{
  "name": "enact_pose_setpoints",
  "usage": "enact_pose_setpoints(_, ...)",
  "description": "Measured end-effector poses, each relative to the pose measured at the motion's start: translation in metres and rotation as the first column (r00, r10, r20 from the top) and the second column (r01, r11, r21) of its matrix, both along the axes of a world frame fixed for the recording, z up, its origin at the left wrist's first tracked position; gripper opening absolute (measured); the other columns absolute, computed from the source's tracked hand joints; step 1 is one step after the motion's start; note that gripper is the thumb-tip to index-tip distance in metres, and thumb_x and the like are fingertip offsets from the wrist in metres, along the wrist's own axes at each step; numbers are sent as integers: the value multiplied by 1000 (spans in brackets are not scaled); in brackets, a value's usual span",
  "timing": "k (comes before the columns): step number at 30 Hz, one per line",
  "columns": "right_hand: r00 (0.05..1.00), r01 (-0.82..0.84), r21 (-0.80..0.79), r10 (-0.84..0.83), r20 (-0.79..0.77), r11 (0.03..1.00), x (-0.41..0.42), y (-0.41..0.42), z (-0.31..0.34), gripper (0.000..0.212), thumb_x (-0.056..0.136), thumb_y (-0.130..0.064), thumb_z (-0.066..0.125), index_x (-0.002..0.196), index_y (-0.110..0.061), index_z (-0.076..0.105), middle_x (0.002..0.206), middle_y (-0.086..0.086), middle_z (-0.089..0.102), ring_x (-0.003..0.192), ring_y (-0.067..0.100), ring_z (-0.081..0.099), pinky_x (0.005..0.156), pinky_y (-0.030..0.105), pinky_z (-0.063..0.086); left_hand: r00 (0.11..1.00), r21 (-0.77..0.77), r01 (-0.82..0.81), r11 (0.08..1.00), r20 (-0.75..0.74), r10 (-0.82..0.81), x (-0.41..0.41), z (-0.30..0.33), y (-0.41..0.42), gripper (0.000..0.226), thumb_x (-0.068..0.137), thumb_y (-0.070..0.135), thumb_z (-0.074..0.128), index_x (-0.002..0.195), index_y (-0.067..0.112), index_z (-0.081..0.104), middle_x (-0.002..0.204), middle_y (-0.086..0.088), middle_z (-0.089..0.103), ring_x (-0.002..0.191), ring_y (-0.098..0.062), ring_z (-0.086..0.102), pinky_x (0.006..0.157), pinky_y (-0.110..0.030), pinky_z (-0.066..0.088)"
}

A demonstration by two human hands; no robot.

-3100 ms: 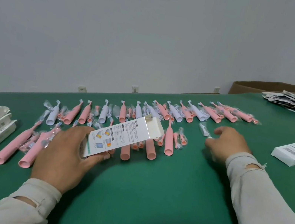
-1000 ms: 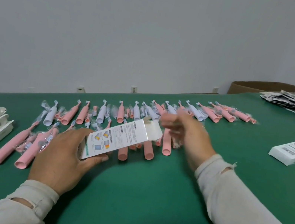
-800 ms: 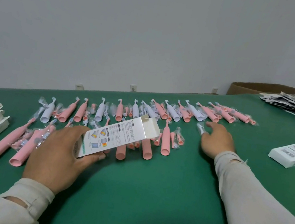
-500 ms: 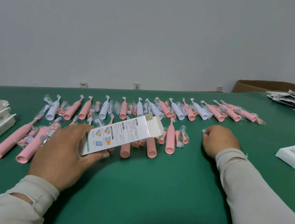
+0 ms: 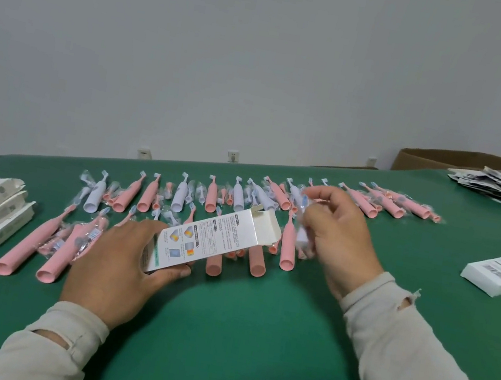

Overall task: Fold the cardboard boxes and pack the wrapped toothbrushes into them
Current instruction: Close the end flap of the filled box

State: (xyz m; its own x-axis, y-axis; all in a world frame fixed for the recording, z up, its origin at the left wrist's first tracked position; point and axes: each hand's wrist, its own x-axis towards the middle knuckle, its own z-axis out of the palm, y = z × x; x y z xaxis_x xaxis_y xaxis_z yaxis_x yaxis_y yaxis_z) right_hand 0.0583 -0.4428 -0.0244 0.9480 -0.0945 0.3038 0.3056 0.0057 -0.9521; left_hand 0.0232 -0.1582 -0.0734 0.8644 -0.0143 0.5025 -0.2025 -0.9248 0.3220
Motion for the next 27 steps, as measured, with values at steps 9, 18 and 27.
enact_pose_setpoints(9, 942, 225, 20, -222, 253, 974, -18, 34, -12, 33, 86, -13, 70, 90, -41, 53, 85, -14, 60, 70, 27, 70, 56, 34, 53, 999, 32, -7, 999, 38, 6, -2, 1, -2, 62, 67, 80, 57, 114, 40, 55, 94, 18, 57, 82, -11, 50, 62, -32, 38)
enact_pose_setpoints(18, 947, 243, -8, -236, 219, 970, -15, 26, -10, 26, 86, -15, 73, 89, -35, 56, 89, -20, 60, 64, 17, 70, 52, 24, 52, 1000, 1, -3, 1000, 23, 3, -2, 2, -3, 61, 67, 79, 60, 114, 41, 55, 97, 20, 57, 87, -9, 49, 65, -33, 41)
enact_pose_setpoints(27, 967, 192, -292, -129, 222, 937, -11, 29, -16, 22, 87, -14, 71, 76, -33, 71, 95, -14, 63, 78, -2, 62, 71, 13, 50, 1000, -34, 10, 999, 6, -10, -3, 3, 0, 66, 64, 84, 50, 114, 40, 57, 103, 19, 61, 91, -10, 53, 73, -38, 50)
